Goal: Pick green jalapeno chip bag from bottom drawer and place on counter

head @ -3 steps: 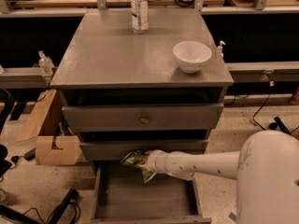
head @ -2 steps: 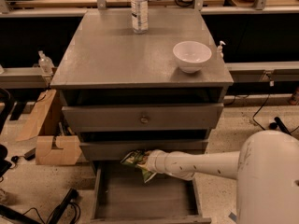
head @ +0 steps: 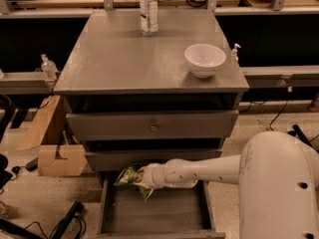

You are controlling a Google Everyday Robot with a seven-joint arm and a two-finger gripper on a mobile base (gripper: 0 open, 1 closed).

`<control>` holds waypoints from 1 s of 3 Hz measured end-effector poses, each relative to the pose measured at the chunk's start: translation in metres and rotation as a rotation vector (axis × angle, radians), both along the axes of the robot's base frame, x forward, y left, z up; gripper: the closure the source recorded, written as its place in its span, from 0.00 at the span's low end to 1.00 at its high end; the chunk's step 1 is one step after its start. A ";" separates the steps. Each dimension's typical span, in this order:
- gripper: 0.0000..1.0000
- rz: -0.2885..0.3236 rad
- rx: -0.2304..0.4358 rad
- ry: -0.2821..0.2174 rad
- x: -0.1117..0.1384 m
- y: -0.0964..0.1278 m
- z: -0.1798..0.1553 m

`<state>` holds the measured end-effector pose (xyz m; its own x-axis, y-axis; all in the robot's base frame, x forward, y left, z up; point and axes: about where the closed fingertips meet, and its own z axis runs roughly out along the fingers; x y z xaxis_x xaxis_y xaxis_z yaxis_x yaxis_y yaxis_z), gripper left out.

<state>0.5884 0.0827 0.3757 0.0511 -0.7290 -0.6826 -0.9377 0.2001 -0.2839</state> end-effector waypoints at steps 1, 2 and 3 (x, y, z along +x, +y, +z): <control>1.00 0.085 -0.018 0.006 -0.014 0.022 -0.002; 1.00 0.063 -0.024 -0.003 -0.019 0.018 0.014; 1.00 -0.055 -0.031 -0.064 -0.019 0.001 0.058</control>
Offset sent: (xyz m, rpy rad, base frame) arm -0.0151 -0.0104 0.0636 -0.0349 -0.0952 -0.0762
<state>0.5695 0.0839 0.4336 0.0532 -0.7530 -0.6559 -0.9051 0.2411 -0.3503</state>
